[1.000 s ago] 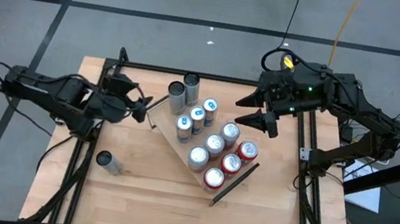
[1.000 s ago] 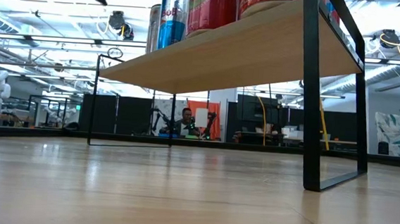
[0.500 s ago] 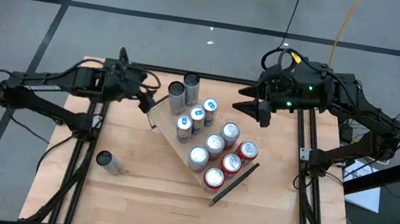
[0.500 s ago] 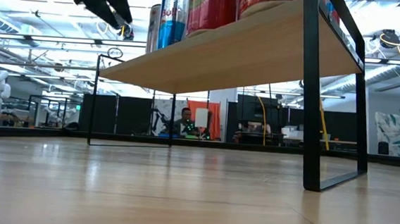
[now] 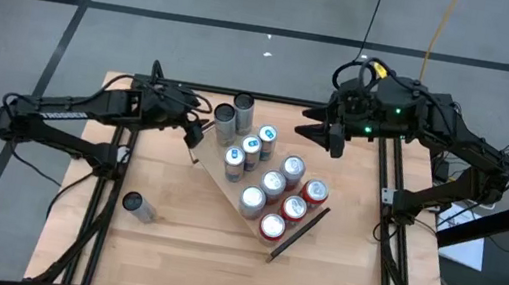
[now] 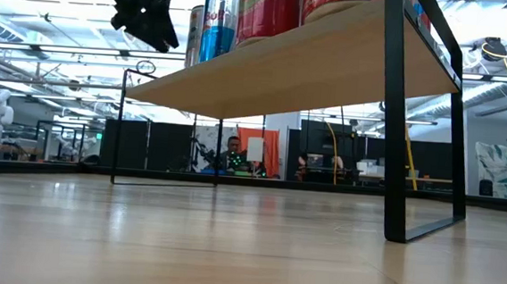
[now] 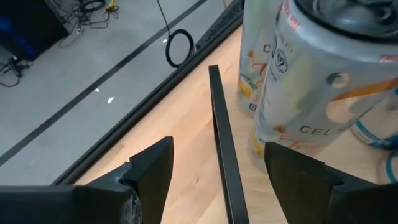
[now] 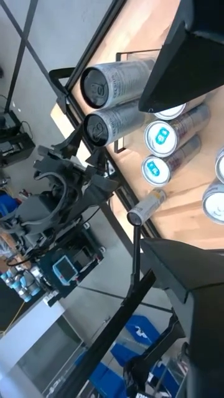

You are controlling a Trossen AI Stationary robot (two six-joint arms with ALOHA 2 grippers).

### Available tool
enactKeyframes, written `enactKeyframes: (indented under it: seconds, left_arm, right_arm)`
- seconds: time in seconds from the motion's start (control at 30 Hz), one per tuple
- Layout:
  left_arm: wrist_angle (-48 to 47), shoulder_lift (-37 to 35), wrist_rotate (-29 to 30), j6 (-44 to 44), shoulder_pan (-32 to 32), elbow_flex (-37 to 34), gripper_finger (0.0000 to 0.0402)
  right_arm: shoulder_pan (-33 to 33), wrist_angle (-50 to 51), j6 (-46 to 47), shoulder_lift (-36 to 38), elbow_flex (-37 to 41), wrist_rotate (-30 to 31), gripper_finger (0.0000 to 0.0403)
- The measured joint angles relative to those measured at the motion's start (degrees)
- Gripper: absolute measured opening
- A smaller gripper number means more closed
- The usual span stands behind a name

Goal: Place canned beverage on shelf
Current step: Put the top white yellow soda can on the shelf aligned with the other white yellow soda can

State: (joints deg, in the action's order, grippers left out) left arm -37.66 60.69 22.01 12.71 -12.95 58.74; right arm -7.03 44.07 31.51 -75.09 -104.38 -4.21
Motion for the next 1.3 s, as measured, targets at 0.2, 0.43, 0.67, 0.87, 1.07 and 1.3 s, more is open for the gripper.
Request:
enactKeyframes:
  seconds: [0.2, 0.43, 0.67, 0.87, 1.07, 1.3]
  left_arm:
    - [0.9, 0.06, 0.01, 0.3, 0.0, -0.02, 0.0251]
    - [5.29, 0.06, -0.05, 0.37, 0.0, -0.02, 0.0251]
    - [5.74, 0.06, -0.06, 0.46, 0.0, -0.02, 0.0251]
    - [5.74, 0.06, -0.24, 0.5, 0.0, -0.02, 0.0251]
    - [5.74, 0.06, -0.79, 0.68, 0.05, -0.02, 0.0251]
    - [5.72, 0.06, -0.82, 1.92, 0.85, -0.02, 0.0251]
  right_arm:
    - [0.0, -1.02, -0.52, 0.0, 0.0, 0.0, 0.0322]
    - [0.0, -1.0, -0.76, 0.0, 0.0, 0.09, 0.0322]
    - [0.0, -1.0, -0.9, 0.0, 0.0, 0.13, 0.0322]
    - [0.0, -0.98, -0.9, 0.0, 0.0, 0.13, 0.0322]
    - [0.0, -0.98, -0.89, 0.0, 0.0, 0.15, 0.0322]
    - [0.0, -0.98, -0.72, 0.0, 0.0, 0.15, 0.0322]
